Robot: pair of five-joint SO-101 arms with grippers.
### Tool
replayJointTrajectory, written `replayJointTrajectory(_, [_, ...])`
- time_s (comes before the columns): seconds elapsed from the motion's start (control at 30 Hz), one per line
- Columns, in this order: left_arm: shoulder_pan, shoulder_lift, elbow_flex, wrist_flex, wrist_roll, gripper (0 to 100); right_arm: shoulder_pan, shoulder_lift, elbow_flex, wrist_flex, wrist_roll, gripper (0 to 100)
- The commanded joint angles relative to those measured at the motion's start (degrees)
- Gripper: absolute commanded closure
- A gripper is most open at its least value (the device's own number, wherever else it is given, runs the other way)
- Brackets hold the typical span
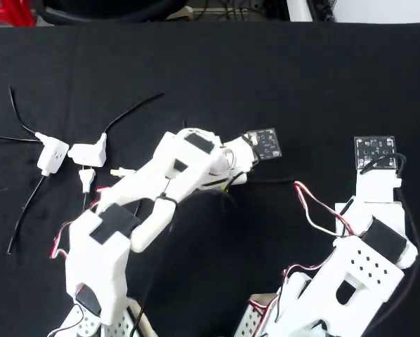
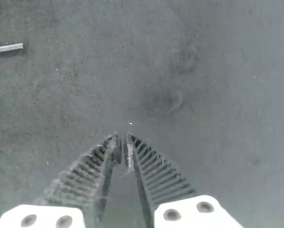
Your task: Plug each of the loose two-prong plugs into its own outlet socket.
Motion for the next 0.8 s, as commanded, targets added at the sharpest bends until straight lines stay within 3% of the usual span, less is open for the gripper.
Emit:
replayJointTrajectory(0.0, [-2.9, 0.7, -1.7, 5.7, 0.4, 76, -0.8, -1.0, -1.1, -1.0, -0.4, 98.5])
replayJointTrajectory(0.23, [-2.7, 1.0, -2.2, 7.1, 0.5, 76, -0.8, -1.0, 0.6, -4.0, -0.4, 98.5])
replayJointTrajectory(0.43, [-2.5, 0.8, -1.6, 8.6, 0.5, 98, -0.8, -1.0, 2.3, -5.3, 0.0, 98.5])
replayJointTrajectory(0.63, [-1.0, -0.2, -0.3, 14.3, 0.4, 97, -0.8, -1.0, 1.8, -5.2, 0.0, 98.5])
replayJointTrajectory(0.77, [-1.4, -8.6, 5.5, 14.2, 0.4, 97, -0.4, -1.0, 1.8, -5.2, 0.0, 98.5])
